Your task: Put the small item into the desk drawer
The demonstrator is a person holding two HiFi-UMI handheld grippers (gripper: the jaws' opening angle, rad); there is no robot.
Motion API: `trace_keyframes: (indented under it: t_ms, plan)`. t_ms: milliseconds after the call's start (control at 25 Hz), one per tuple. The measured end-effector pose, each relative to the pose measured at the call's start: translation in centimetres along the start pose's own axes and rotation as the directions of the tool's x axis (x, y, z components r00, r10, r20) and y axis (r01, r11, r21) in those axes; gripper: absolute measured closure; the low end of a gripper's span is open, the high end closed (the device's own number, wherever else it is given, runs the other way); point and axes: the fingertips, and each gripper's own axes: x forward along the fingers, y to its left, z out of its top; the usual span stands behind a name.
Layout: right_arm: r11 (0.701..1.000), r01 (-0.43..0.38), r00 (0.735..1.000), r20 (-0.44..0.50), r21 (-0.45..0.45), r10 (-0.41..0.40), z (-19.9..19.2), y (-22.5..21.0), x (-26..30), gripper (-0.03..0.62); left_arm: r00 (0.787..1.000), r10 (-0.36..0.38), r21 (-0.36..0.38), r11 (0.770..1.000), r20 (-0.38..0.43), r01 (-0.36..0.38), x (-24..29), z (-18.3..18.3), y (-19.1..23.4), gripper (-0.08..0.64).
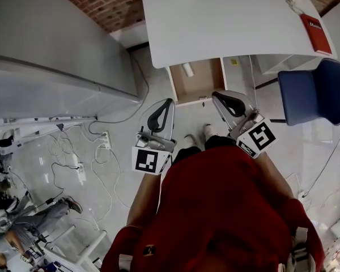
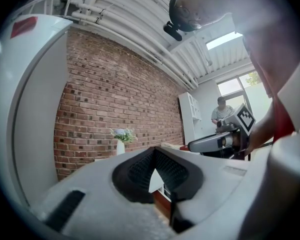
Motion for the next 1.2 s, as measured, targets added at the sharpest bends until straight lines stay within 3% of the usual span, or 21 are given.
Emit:
trace_keyframes:
  t_ms: [200, 1200]
  plan:
    - [1.0, 0.008, 1.0, 0.017, -0.006, -0.008, 0.58, 0.2, -0.27, 0.581, 1.0, -0.001, 0.031, 1.0, 0.013, 0.001, -0.52, 0.17, 0.38, 0.554]
    - [1.0, 0.009, 1.0, 0.006, -0.013, -0.009, 0.41, 0.17, -0.62, 0.581, 1.0, 0.002, 0.019, 1.0, 0.007, -0.002, -0.3, 0.67, 0.59, 0.555]
